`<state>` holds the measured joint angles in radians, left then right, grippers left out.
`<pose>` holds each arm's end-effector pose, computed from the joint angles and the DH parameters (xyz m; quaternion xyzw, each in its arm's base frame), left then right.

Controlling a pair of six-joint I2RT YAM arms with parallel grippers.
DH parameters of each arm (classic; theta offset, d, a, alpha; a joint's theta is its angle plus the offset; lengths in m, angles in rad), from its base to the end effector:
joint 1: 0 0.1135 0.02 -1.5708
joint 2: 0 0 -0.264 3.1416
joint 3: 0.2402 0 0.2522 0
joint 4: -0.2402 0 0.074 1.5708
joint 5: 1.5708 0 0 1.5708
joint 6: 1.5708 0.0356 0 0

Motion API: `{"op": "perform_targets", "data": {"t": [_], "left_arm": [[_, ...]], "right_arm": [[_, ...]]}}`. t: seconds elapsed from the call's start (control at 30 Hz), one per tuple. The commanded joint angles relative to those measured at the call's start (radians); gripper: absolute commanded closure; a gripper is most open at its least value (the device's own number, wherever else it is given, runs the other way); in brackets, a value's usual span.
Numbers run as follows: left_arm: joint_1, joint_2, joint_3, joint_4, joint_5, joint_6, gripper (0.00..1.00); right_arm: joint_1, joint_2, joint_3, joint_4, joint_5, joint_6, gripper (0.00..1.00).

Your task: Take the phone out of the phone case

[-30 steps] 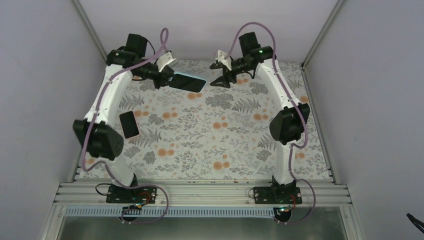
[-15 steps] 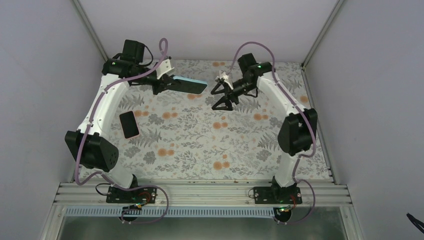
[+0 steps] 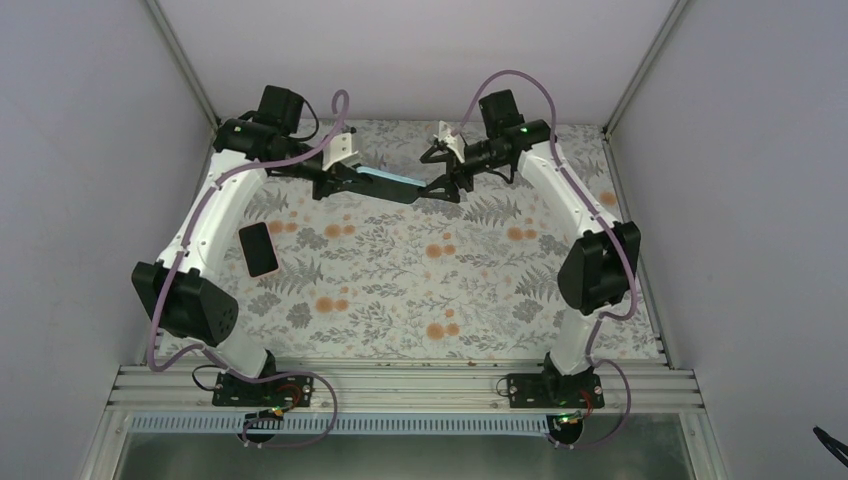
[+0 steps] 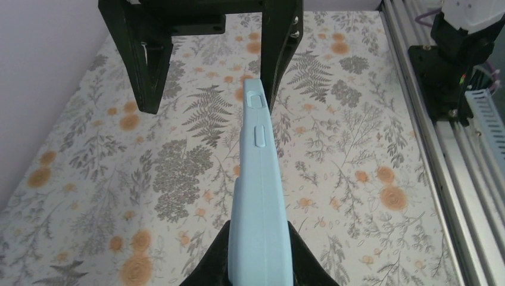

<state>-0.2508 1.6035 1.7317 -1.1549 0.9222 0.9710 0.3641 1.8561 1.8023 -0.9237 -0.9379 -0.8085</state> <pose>0.2965 -0.1053 0.3865 0.5927 0.6380 -0.3163 0.3762 0.3591 0.1676 0.3348 -0.5820 0.6375 0.3641 0.3496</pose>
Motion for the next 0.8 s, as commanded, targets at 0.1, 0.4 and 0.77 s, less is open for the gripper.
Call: {"op": "perform_targets", "data": {"t": [0.1,0.4,0.77], "left_arm": [[-0.023,-0.035,0.066,-0.154,0.149,0.208,0.98],[-0.035,-0.111,0.033,-0.203,0.073,0.311,0.98],[-0.089,-0.120,0.031,-0.202,0.010,0.280,0.98]], "right_arm": [[-0.011,0.099,0.135,-0.025,-0.003,-0.042,0.06],[-0.071,0.212,0.404,-0.233,0.073,-0.185,0.07],[-0.138,0.215,0.391,-0.078,0.275,-0.117,0.12]]}}
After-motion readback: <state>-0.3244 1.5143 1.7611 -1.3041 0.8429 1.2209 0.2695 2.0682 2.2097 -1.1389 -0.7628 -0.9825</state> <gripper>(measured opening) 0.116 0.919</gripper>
